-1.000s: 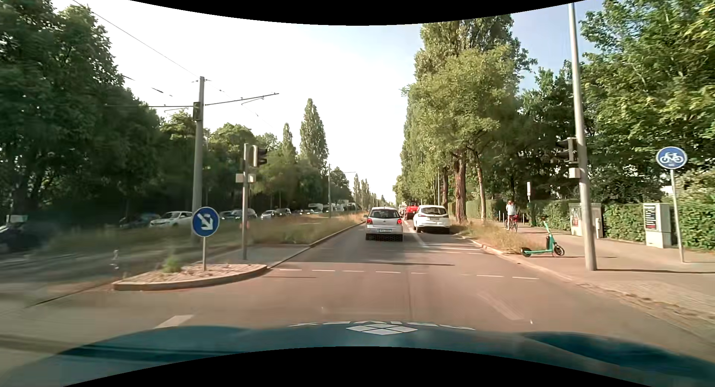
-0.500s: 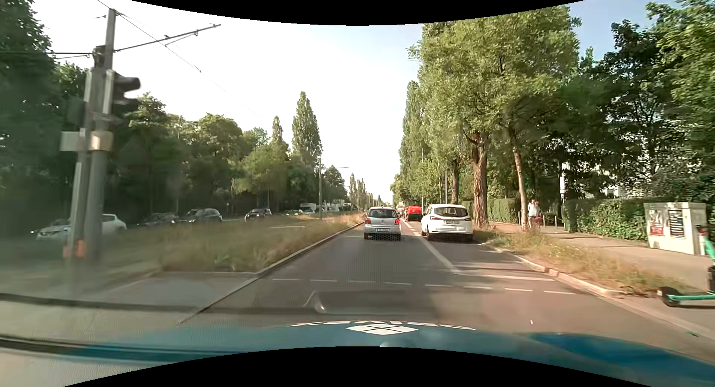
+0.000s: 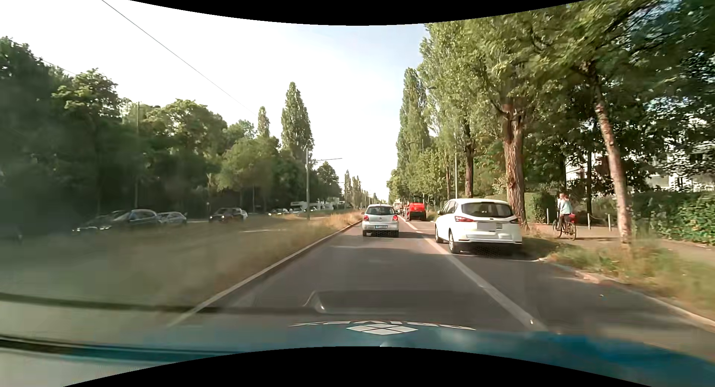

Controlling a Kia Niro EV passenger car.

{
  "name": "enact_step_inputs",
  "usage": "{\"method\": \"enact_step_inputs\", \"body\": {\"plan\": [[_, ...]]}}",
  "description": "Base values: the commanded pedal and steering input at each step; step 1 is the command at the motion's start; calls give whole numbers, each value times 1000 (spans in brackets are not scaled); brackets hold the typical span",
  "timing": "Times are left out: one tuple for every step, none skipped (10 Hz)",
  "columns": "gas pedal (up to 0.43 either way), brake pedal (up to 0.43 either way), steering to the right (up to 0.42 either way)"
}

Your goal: Follow the waypoints while adhering to traffic rules and regulations

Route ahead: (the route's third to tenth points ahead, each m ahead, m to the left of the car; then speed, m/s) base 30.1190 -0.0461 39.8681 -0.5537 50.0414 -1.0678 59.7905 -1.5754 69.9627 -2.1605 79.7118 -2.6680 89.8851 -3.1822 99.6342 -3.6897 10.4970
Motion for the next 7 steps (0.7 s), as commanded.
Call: {"method": "enact_step_inputs", "body": {"plan": [[169, 0, 11], [169, 0, 12], [169, 0, 12], [169, 0, 12], [169, 0, 12], [169, 0, 12], [169, 0, 12]]}}
